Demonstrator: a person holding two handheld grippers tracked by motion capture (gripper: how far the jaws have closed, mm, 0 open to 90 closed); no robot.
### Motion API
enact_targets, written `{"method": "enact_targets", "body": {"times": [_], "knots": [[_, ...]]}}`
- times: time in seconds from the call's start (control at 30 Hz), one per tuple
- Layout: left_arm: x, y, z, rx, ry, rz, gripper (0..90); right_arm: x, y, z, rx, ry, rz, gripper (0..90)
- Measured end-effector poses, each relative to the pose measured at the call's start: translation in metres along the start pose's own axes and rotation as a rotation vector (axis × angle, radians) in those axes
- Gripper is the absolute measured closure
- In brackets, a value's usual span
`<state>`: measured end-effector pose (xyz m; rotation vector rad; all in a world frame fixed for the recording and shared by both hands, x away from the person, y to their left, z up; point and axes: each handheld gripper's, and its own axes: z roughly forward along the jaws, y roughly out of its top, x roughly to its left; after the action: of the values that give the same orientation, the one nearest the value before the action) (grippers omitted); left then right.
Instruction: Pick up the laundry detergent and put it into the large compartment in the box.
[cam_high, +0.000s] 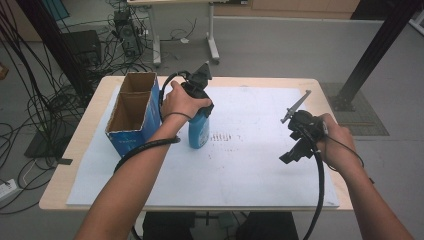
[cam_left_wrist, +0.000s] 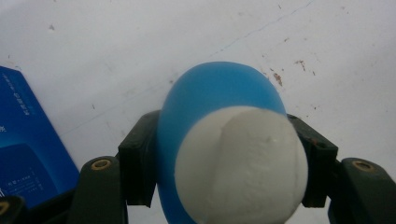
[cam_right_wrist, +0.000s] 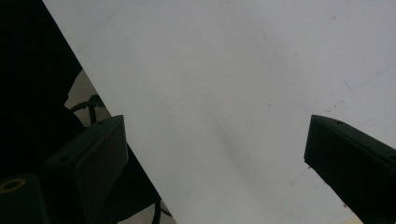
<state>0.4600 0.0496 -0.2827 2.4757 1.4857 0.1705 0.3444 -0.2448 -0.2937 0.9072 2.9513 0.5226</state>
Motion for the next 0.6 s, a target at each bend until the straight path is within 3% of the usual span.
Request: {"method": "enact_targets", "body": {"times": [0.6], "knots": [[0.0006, 0.0009, -0.0001, 0.011, 0.001, 0.005, 37.5, -0.0002, -0.0003, -0.0003, -0.001, -0.002, 0.000, 5.7]]}}
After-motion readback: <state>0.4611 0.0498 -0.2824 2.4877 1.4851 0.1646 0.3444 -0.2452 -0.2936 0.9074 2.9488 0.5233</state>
